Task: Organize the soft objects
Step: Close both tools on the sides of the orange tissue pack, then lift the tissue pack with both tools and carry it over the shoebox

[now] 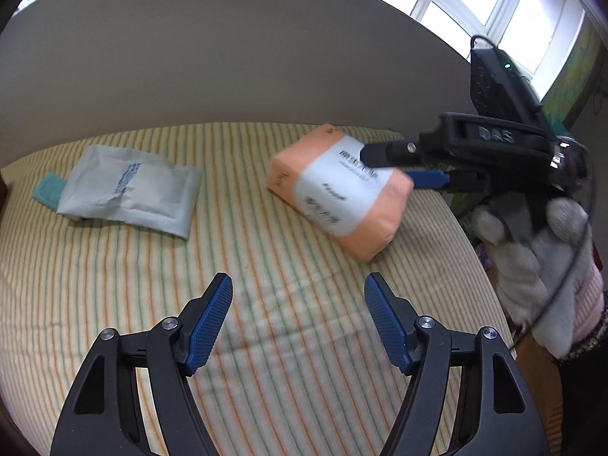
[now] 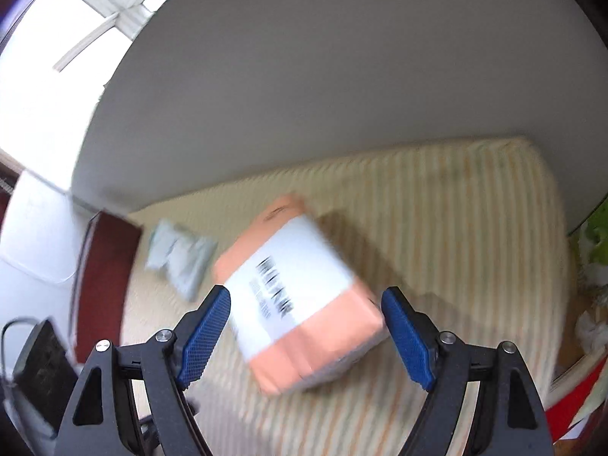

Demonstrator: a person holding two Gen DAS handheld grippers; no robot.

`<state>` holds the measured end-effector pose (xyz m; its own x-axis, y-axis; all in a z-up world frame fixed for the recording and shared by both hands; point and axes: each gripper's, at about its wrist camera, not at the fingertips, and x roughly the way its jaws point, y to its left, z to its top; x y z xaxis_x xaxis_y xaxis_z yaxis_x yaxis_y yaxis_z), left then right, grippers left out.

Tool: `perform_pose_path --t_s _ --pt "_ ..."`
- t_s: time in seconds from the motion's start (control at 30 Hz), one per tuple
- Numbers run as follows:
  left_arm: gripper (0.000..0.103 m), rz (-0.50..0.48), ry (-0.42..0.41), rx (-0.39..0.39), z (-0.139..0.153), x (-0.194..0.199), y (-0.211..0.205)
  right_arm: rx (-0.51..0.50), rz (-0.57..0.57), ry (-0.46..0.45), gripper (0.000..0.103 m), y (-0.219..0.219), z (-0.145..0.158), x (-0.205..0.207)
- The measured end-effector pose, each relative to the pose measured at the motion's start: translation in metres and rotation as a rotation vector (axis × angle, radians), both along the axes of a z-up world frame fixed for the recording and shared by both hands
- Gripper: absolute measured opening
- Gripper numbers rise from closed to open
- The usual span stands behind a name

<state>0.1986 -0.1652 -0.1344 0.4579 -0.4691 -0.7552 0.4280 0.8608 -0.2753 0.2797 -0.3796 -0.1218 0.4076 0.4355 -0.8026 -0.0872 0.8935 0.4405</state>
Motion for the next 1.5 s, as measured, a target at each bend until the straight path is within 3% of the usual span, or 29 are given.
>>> perform_pose_path --t_s 0.13,0.2,0.27,0.4,0.5,0.57,0.83,1.03,1.27,1.5 --pt "0.071 -0.011 0.023 -0.003 -0.002 0.013 -0.012 -0.072 0.029 0.003 0.071 0.013 0.003 -0.003" --pt "0.071 -0.017 0.029 -0.001 -0.006 0.021 -0.021 -0.07 0.033 0.016 0.058 0.013 -0.002 -0.003" --pt "0.071 -0.013 0.028 0.013 -0.007 0.028 -0.027 -0.085 0.041 0.035 0.052 0.019 -0.01 0.001" --pt "0.068 -0.025 0.037 0.011 -0.009 0.04 -0.038 -0.073 0.043 0.031 0.052 0.021 -0.014 0.004" --pt "0.056 -0.051 0.034 0.01 -0.01 0.041 -0.045 -0.066 0.042 0.027 0.052 0.023 -0.016 0.004" --pt "0.04 -0.074 0.055 0.003 -0.014 0.044 -0.053 -0.069 0.049 0.023 0.05 0.023 -0.014 0.002" --pt "0.039 -0.063 0.05 0.047 -0.019 0.029 -0.064 -0.106 0.023 0.012 0.045 0.032 -0.004 -0.013" --pt "0.039 -0.064 -0.03 0.1 0.0 0.006 -0.067 -0.15 0.039 -0.044 0.045 0.051 0.014 -0.037" --pt "0.038 -0.055 -0.115 0.101 0.019 -0.026 -0.04 -0.141 0.046 -0.102 0.045 0.07 0.04 -0.074" --pt "0.038 -0.036 -0.183 0.058 0.037 -0.055 0.007 -0.195 0.066 -0.16 0.045 0.113 0.067 -0.104"
